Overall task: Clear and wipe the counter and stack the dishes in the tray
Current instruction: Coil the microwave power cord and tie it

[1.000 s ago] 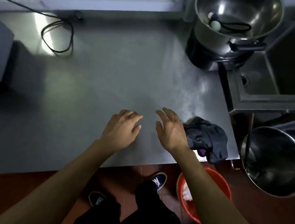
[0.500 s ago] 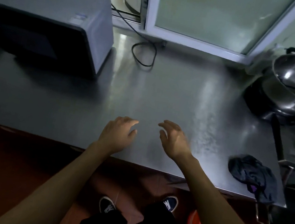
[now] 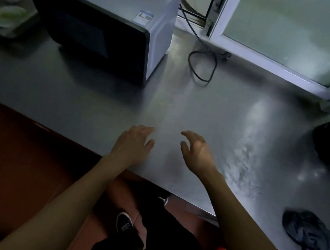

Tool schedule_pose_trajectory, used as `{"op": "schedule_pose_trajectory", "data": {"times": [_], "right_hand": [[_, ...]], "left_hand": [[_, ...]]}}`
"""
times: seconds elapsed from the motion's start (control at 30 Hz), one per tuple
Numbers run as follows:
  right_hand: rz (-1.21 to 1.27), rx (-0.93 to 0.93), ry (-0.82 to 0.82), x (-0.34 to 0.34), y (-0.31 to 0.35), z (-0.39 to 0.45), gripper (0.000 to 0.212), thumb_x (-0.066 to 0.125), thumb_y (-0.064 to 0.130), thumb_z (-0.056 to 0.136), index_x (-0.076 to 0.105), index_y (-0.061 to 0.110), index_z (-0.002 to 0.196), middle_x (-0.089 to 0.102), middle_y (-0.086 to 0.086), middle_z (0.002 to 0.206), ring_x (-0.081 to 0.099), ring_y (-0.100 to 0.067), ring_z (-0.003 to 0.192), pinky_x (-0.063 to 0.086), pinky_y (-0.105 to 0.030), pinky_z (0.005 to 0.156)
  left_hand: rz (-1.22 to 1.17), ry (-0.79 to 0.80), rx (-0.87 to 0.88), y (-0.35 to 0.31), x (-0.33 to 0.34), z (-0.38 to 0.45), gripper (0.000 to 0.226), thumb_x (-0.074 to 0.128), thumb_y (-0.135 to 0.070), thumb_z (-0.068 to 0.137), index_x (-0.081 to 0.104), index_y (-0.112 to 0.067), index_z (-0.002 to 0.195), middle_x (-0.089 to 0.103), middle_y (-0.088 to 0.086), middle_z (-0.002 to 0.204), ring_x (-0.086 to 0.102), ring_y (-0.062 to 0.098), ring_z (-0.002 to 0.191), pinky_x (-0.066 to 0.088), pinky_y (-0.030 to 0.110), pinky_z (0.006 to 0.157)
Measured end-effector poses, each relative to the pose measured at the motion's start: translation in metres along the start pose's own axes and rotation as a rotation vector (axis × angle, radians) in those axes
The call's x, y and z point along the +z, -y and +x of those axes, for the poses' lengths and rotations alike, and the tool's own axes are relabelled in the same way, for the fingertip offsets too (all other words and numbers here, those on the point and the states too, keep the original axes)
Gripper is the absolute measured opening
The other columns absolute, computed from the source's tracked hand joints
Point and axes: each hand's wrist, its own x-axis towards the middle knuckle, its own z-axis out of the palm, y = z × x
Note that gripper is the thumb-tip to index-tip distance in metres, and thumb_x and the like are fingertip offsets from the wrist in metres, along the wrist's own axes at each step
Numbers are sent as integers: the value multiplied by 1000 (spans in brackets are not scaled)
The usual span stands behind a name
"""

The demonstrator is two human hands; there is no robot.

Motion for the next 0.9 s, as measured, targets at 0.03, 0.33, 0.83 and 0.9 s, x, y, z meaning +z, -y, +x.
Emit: {"op": "schedule_pose_trajectory", "data": {"times": [0.03, 0.33, 0.83, 0.9], "right_hand": [[15, 8, -2, 0, -4, 9, 37, 52, 21, 100, 57, 12, 135, 57, -10, 139, 49, -30, 131, 40, -42, 109], [151, 105, -99, -19, -62, 113, 36, 57, 16, 97, 59, 7, 132, 58, -13, 137, 51, -33, 129, 39, -41, 110], [1, 164, 3, -38, -76, 261, 53, 51, 18, 98, 38, 10, 149, 33, -14, 157, 33, -32, 141, 32, -48, 114], [-57, 174, 15, -38, -70, 279, 53, 50, 17, 98, 37, 9, 148, 31, -12, 158, 31, -32, 142, 31, -48, 112]], "left_hand": [[-6, 6, 2, -3, 0, 9, 49, 51, -35, 100, 46, -22, 146, 49, 3, 147, 44, 25, 134, 38, 39, 108], [32, 110, -15, -33, -6, 122, 47, 48, -36, 101, 43, -28, 147, 45, 0, 150, 42, 22, 136, 37, 39, 112], [-53, 100, 44, 3, -12, 227, 43, 57, -32, 97, 56, -18, 138, 58, 2, 138, 51, 21, 128, 42, 34, 106], [-81, 113, 69, 10, -13, 240, 42, 58, -30, 97, 57, -17, 137, 59, 3, 137, 53, 22, 127, 43, 37, 106]]}}
